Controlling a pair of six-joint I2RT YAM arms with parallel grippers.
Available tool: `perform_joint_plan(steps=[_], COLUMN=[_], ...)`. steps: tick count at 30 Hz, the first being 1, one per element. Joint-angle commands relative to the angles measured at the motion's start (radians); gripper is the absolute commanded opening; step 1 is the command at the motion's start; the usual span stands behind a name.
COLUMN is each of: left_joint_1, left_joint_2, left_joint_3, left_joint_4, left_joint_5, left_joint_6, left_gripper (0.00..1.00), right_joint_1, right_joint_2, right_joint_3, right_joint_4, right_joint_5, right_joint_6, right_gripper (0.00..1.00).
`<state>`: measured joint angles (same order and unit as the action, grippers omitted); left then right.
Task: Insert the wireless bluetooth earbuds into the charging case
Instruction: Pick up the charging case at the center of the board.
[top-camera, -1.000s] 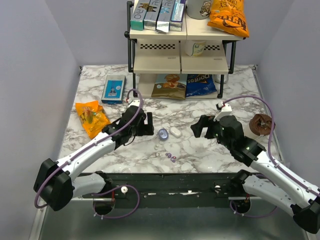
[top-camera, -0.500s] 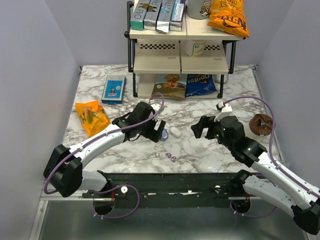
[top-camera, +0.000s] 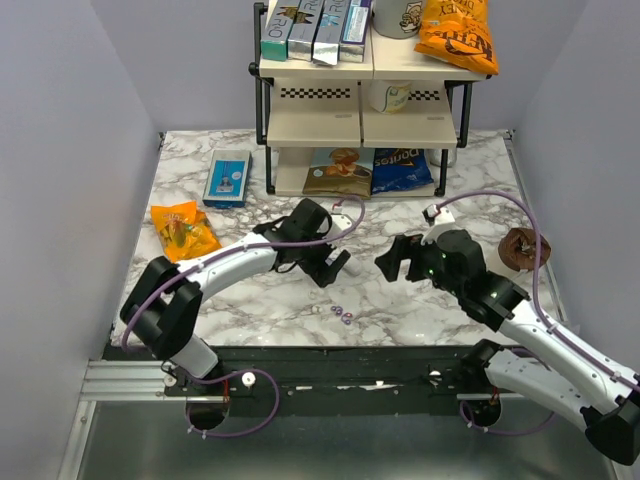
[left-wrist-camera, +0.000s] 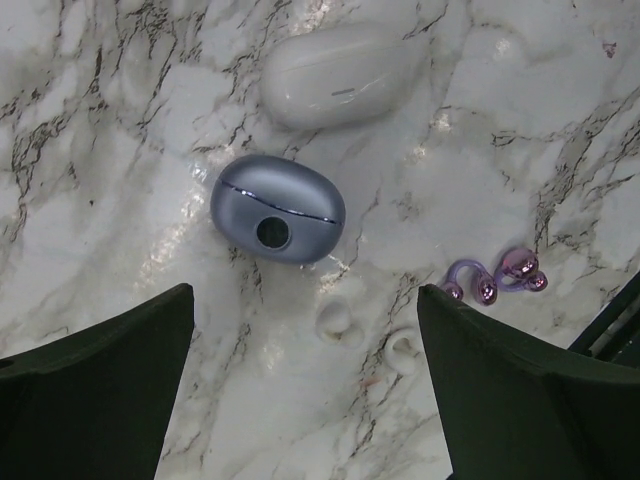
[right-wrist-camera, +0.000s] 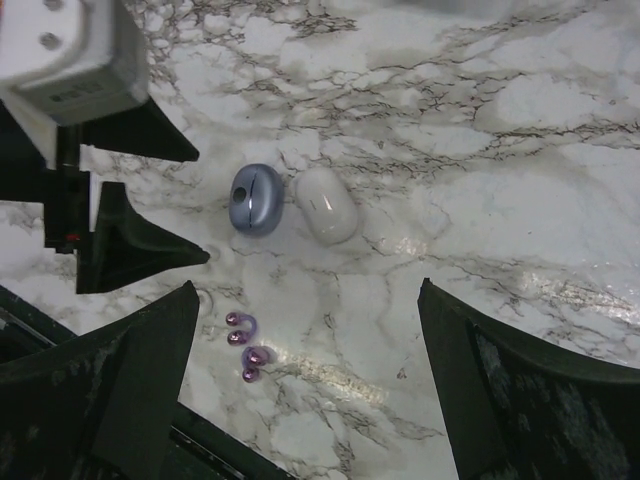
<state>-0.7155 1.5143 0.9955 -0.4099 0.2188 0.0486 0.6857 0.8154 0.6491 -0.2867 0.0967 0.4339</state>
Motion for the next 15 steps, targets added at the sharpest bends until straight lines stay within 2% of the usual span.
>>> perform_joint_plan(steps=[1,5,15], left_joint_1=[-0.036,-0.059,-0.165], left_joint_2=[0.073,0.096,0.204], left_joint_3=[0.08,0.114,0.167], left_joint_4=[-0.02,0.043,0.135], left_joint_5=[-0.042,-0.059,-0.235], left_joint_6=[0.065,0.002,-0.187], left_gripper=[0.99,0.99,0.99], right_joint_1=[0.002,0.002,0.002], right_joint_2=[-0.041,-0.056,-0.177], right_joint_3=[0.023,0.026,0.032], right_joint_4=[-0.023,-0.048,-0.091], right_joint_5=[-0.037,-0.003,0.101], right_joint_6=[0.002,0.014,0.055], right_gripper=[1.0,1.0,1.0])
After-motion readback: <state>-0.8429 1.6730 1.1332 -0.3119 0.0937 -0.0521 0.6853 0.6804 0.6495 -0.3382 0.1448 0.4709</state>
